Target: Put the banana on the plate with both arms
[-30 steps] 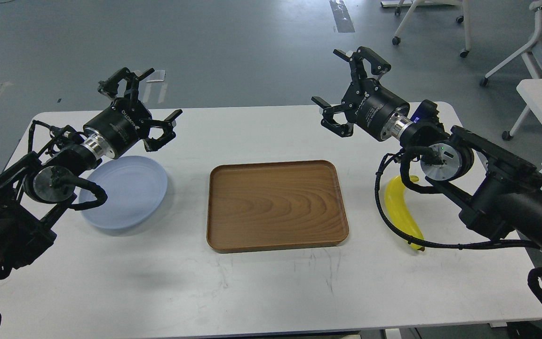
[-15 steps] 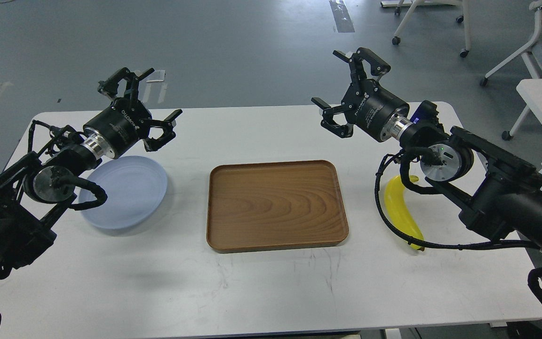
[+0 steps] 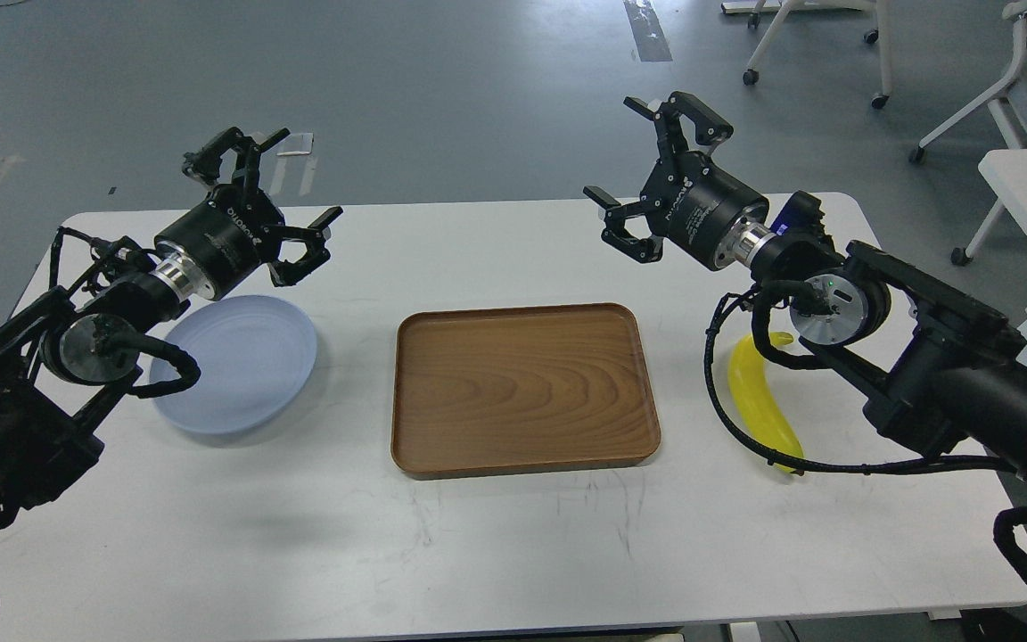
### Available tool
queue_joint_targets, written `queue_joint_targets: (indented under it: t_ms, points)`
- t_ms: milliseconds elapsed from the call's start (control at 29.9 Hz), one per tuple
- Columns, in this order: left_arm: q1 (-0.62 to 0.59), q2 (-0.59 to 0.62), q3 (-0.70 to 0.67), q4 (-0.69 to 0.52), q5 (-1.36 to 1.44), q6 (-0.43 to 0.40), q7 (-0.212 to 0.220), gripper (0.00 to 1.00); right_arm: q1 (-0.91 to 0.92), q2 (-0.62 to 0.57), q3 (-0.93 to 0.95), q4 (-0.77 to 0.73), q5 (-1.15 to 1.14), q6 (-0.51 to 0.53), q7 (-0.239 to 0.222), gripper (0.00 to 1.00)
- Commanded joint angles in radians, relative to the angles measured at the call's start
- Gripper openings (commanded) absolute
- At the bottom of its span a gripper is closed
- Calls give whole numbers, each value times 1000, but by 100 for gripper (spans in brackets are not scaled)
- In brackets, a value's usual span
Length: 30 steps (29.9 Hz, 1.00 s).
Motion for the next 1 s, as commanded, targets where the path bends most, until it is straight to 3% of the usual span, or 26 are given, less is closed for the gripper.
queue_joint_targets:
  t_ms: [0, 367, 534, 668, 768, 868, 969]
  points:
    - [0, 0, -1, 0, 0, 0, 0, 98, 0, 1, 0, 0, 0, 0, 0, 100]
    - [-6, 2, -17, 1, -12, 16, -20, 98, 2, 3, 0, 0, 0, -2, 2, 100]
    - [-23, 69, -1, 1, 31, 20, -44, 98, 2, -2, 0, 2, 0, -2, 3, 100]
    - [-51, 123, -6, -12, 268, 48, -92, 98, 0, -8, 0, 2, 2, -2, 3, 100]
    - [-46, 192, -3, -158, 342, 83, -116, 98, 2, -6, 2, 2, 0, -2, 3, 100]
    - [-32, 270, -3, -299, 356, 97, -194, 98, 2, -8, 2, 2, 2, -2, 6, 100]
    - [-34, 284, -1, -325, 437, 123, -259, 98, 0, -11, 2, 2, 2, -2, 8, 100]
